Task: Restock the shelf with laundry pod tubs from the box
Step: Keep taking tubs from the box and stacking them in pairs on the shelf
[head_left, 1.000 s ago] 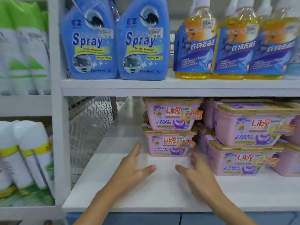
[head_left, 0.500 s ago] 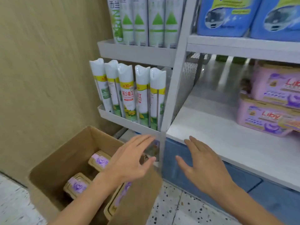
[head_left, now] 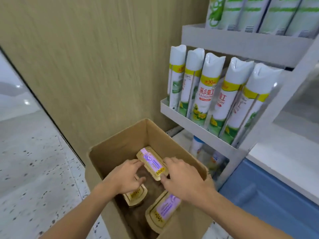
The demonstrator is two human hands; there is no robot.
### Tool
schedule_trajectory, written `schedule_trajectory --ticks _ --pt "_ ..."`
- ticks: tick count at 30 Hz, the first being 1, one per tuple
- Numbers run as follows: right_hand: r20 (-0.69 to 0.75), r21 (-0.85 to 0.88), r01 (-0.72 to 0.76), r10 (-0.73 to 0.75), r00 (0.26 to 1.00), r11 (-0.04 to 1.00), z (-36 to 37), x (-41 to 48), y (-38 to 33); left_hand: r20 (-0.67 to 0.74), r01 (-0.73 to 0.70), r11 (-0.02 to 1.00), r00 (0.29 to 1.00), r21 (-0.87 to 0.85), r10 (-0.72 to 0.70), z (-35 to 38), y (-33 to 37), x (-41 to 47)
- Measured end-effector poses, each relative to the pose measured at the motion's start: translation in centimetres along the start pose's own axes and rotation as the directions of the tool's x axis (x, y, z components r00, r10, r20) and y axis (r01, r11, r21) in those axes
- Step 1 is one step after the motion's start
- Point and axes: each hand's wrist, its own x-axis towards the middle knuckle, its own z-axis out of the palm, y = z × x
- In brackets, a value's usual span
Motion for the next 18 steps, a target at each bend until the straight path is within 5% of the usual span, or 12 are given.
schedule_trajectory --ticks 6,18 --pt "0.428 -0.187 -0.080 0.155 0.890 0.979 3.9 7.6 0.8 0.245 0.083 0.996 0.966 0.019 -0.085 1.5 -2.6 5.4" --pt "0.723 -0.441 0.216 0.202 0.661 0.871 11.2 14.5 4.9 0.434 0.024 0.889 0.866 0.458 -0.247 7.0 -5.6 11.2"
